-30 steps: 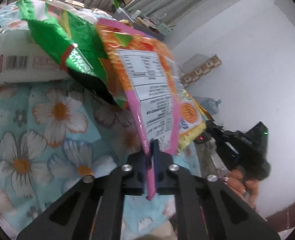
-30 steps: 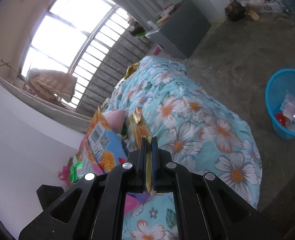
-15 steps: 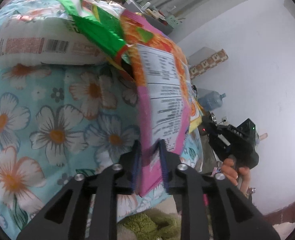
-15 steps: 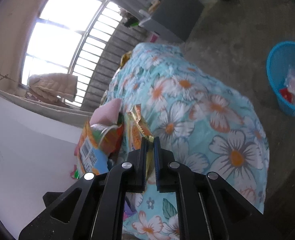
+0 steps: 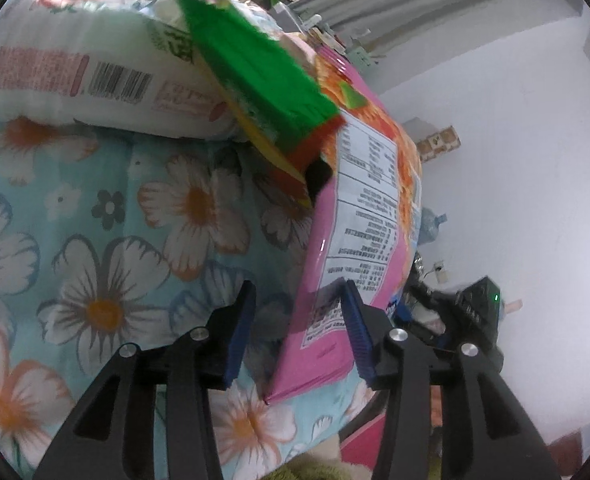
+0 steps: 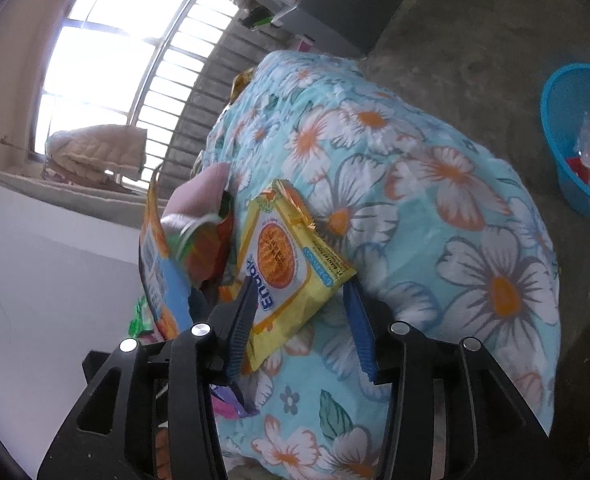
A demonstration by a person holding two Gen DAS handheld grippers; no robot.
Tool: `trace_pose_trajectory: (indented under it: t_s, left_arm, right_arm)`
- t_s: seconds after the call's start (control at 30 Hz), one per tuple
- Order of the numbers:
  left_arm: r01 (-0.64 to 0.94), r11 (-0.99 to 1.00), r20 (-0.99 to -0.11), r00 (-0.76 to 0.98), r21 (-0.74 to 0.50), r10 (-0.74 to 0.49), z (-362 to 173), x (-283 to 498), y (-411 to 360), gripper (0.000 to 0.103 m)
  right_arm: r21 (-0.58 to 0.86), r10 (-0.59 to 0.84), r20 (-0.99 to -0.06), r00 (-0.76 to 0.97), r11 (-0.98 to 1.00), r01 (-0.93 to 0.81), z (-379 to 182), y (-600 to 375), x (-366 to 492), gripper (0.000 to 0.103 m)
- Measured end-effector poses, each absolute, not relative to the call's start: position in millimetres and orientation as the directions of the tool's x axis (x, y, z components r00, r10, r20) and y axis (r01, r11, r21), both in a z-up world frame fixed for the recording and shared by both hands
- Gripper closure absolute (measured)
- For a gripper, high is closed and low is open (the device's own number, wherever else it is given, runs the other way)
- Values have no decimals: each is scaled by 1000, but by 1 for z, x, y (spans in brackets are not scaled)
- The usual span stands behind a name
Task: Collect trash
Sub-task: 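Grasp and lift the orange-pink chip bag with the left gripper while the right holds the gold wrapper, then carry both items over the blue wastebasket and open both grippers to drop them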
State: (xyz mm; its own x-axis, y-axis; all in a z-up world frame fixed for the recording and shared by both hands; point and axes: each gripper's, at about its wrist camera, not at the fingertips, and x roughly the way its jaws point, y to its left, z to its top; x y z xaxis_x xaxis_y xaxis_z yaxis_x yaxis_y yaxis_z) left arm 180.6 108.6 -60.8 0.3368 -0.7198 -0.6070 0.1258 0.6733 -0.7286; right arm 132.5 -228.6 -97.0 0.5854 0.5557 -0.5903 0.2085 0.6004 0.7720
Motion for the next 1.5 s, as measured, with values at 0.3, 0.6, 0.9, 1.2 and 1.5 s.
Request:
trace_pose_trajectory:
  t_s: [0.3,0.6,0.9,1.2,1.5]
  left_arm:
    - [156,655,-573,364,-740,-734,-60,178,104,79]
    - [258,640,-527,393,-724,-754,-30,143,91,102]
    - [465,582,-446,378,-667,-812,26,110,42,102]
    - [646,517,-465,271,-561,-843,63,115,-61,102]
    - [756,500,-646,135,-423,-751,27,140,-211,102]
  right_arm:
    - [769,548,-596,587,599,221,-101,-215,140,84]
    - [794,523,-540,659,576,193,-85,-231,125,100]
    - [771,364,-481,798,609,187,-43,-290,79,101]
    - [728,88,-472,877,600,331,-31,-369,20,101]
    - [626,-172,-609,775,496,602,-80,-439,-11,101]
